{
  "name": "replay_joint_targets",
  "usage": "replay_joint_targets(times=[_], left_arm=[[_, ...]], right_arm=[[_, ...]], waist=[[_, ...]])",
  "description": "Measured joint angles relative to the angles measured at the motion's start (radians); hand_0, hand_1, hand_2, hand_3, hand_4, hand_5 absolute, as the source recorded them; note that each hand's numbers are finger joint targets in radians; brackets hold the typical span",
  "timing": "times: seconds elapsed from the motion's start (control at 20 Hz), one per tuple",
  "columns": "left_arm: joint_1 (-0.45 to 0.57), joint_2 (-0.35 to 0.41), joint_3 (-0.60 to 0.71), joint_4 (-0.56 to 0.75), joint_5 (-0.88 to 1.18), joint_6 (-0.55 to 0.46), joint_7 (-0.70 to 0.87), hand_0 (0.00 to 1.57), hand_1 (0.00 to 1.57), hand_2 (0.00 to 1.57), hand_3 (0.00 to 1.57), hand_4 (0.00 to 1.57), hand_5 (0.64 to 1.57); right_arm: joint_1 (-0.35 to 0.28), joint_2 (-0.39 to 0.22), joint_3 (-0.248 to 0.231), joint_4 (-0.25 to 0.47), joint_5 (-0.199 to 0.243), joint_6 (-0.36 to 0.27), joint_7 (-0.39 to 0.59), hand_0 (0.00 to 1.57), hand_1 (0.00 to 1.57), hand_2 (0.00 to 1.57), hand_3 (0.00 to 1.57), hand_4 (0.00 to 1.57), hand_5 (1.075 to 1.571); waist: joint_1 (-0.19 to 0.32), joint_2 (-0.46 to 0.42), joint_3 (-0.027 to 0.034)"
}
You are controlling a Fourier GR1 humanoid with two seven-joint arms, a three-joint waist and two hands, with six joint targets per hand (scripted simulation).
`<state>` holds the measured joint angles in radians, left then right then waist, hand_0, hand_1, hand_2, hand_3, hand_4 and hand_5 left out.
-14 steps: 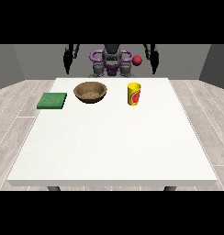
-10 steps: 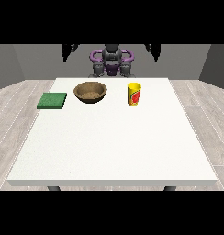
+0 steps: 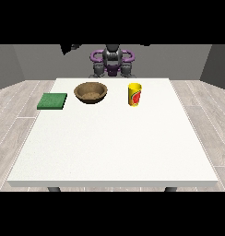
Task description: Pick the cup and pour the ball into the bowl, then pick the bowl and place it on the pad
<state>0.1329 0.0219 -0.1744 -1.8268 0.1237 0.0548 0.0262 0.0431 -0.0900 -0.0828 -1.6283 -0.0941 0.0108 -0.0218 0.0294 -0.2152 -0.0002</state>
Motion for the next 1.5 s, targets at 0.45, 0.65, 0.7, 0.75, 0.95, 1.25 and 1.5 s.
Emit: replay_joint_targets(times=[0.45,0.65,0.7,0.75,0.95,1.25,1.5], left_arm=[[-0.134,0.003,0.028,0.044,-0.084,0.022,-0.106,0.0,0.0,0.0,0.0,0.0,1.335],[-0.233,0.033,0.093,0.123,-0.099,0.019,-0.162,0.0,0.0,0.0,0.0,0.0,1.269],[-0.255,0.043,0.112,0.152,-0.101,0.016,-0.18,0.0,0.0,0.0,0.0,0.0,1.254],[-0.281,0.051,0.122,0.164,-0.108,0.018,-0.18,0.0,0.0,0.0,0.0,0.0,1.255],[-0.357,0.078,0.182,0.285,-0.11,0.007,-0.243,0.0,0.0,0.0,0.0,0.0,1.257],[-0.441,0.081,0.235,0.497,-0.131,0.016,-0.373,0.0,0.0,0.0,0.0,0.0,1.236],[-0.487,0.063,0.257,0.632,-0.149,0.041,-0.476,0.0,0.0,0.0,0.0,0.0,1.238]], right_arm=[[-0.106,0.001,-0.005,0.022,-0.012,0.025,-0.067,0.0,0.0,0.0,0.0,0.0,1.566],[-0.179,-0.028,-0.041,0.079,-0.033,0.059,-0.136,0.0,0.0,0.0,0.0,0.0,1.562],[-0.193,-0.03,-0.046,0.091,-0.037,0.065,-0.149,0.0,0.0,0.0,0.0,0.0,1.559],[-0.213,-0.039,-0.06,0.118,-0.041,0.07,-0.17,0.0,0.0,0.0,0.0,0.0,1.56],[-0.252,-0.061,-0.074,0.179,-0.038,0.092,-0.212,0.0,0.0,0.0,0.0,0.0,1.56],[-0.305,-0.103,-0.104,0.247,-0.058,0.133,-0.23,0.0,0.0,0.0,0.0,0.0,1.562],[-0.334,-0.13,-0.141,0.339,-0.08,0.168,-0.284,0.0,0.0,0.0,0.0,0.0,1.563]], waist=[[-0.025,0.203,0.0002],[-0.037,0.32,0.0005],[-0.042,0.339,0.0003],[-0.039,0.36,0.0002],[-0.057,0.399,0.0002],[-0.087,0.415,0.0001],[-0.09,0.425,0.0]])
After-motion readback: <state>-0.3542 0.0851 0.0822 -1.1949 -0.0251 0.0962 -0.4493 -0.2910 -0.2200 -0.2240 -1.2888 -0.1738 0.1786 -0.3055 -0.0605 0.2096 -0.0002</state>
